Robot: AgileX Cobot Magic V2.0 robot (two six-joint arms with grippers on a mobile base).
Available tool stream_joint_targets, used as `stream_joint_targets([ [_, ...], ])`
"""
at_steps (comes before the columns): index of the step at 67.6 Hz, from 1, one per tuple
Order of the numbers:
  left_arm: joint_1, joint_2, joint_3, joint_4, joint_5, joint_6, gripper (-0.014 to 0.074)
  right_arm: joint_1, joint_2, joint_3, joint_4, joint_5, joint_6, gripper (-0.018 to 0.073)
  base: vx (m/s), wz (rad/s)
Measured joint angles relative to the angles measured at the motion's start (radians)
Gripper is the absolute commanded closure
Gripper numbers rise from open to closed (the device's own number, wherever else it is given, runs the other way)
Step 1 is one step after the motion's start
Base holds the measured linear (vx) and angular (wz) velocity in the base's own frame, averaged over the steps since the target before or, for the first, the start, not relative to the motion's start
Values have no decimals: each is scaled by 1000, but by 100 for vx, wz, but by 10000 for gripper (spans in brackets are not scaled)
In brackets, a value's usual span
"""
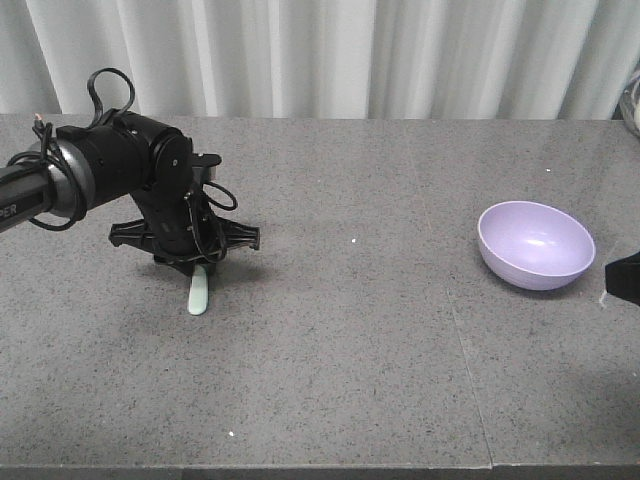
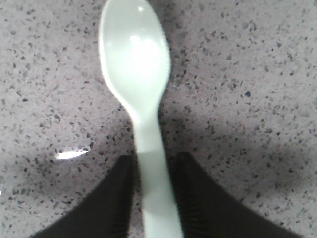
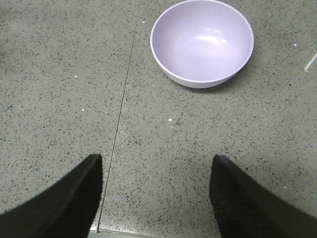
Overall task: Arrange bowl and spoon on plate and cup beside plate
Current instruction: 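Lower the left gripper over the pale green spoon handle, then close the left gripper on the spoon handle and lift it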
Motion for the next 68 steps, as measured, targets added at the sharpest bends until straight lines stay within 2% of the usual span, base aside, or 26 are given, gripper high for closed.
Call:
stream_joint_targets([
  [2, 0, 0, 0, 0, 0, 0, 606, 0, 0, 0, 0, 0, 0, 95, 0, 0],
  [26, 0, -37, 5, 0, 33, 16, 604, 0, 0, 0, 0, 0, 0, 95, 0, 0],
  [40, 0, -214, 6, 0, 84, 55, 603, 0, 0, 0, 0, 0, 1, 95, 0, 0],
  [55, 0, -415, 6, 0, 190, 90, 603, 0, 0, 0, 0, 0, 5, 95, 0, 0],
  [68, 0, -542, 6, 2, 225, 93, 602, 0, 0, 0, -4, 0, 39, 95, 0, 0],
])
